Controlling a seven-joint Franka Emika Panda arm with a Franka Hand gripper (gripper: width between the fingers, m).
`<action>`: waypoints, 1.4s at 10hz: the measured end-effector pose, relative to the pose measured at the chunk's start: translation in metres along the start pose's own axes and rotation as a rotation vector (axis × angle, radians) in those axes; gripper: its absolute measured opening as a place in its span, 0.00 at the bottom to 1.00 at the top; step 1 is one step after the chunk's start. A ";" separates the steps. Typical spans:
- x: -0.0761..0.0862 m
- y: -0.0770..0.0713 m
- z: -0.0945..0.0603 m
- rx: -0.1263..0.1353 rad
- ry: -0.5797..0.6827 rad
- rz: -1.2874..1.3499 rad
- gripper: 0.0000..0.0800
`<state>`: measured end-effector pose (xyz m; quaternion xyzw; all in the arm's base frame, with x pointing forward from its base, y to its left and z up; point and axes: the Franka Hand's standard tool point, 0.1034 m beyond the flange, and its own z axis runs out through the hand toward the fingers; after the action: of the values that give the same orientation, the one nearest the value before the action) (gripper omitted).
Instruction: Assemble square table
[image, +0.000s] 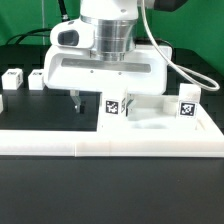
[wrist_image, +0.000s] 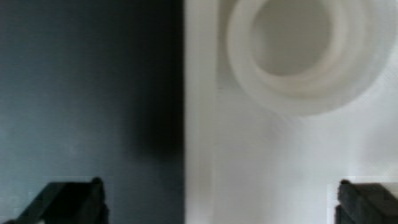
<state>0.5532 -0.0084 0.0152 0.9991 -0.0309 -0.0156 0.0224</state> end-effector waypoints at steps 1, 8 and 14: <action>0.000 -0.001 0.000 0.000 0.000 0.008 0.81; 0.001 0.006 0.000 -0.007 0.001 0.013 0.09; 0.001 0.007 0.000 -0.007 0.002 0.013 0.08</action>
Offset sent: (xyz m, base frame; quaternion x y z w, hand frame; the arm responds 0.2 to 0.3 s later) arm 0.0000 0.0000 0.0000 0.0000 0.0000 0.0000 1.0000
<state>0.5536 -0.0150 0.0158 0.9989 -0.0375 -0.0148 0.0259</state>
